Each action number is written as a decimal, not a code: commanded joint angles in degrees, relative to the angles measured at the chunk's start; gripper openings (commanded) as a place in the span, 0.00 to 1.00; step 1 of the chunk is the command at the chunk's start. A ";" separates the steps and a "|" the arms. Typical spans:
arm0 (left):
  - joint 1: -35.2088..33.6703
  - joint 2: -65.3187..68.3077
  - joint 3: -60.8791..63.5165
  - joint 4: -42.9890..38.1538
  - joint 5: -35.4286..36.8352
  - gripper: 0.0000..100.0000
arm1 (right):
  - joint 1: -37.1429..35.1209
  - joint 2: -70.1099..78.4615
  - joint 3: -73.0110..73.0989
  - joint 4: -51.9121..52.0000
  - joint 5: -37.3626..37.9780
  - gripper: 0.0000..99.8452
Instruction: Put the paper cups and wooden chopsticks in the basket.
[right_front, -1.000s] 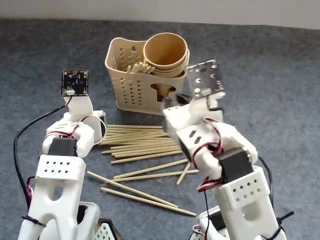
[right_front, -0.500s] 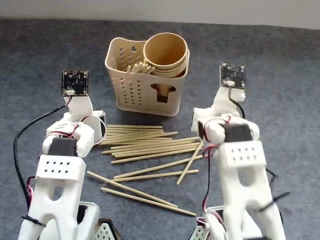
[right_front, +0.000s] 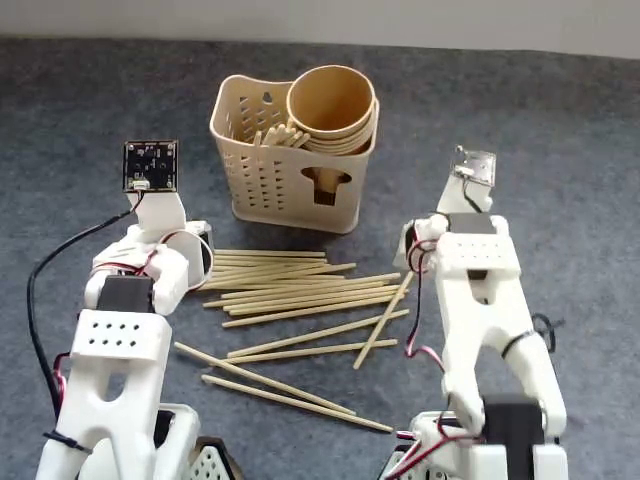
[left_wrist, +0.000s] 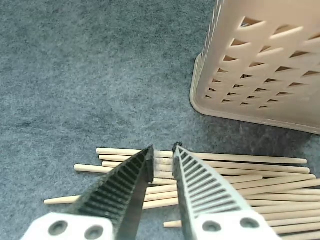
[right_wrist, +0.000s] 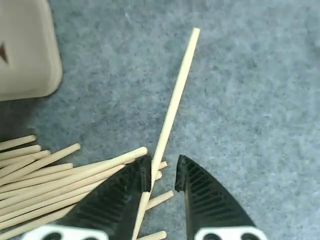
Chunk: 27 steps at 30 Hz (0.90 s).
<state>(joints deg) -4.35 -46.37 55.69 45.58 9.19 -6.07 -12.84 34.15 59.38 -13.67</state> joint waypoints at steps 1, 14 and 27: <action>-0.31 -1.54 -0.57 -1.05 0.00 0.08 | 0.66 4.97 -6.29 -0.04 -0.53 0.09; -0.31 -1.54 -0.57 -1.05 0.00 0.08 | 1.01 21.23 -18.51 0.31 -7.03 0.08; -0.31 -1.54 -0.57 -1.05 0.00 0.08 | 2.59 21.14 -18.42 1.63 -6.77 0.01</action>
<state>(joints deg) -4.35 -46.37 55.69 45.58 9.19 -4.13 9.32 18.68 59.38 -20.26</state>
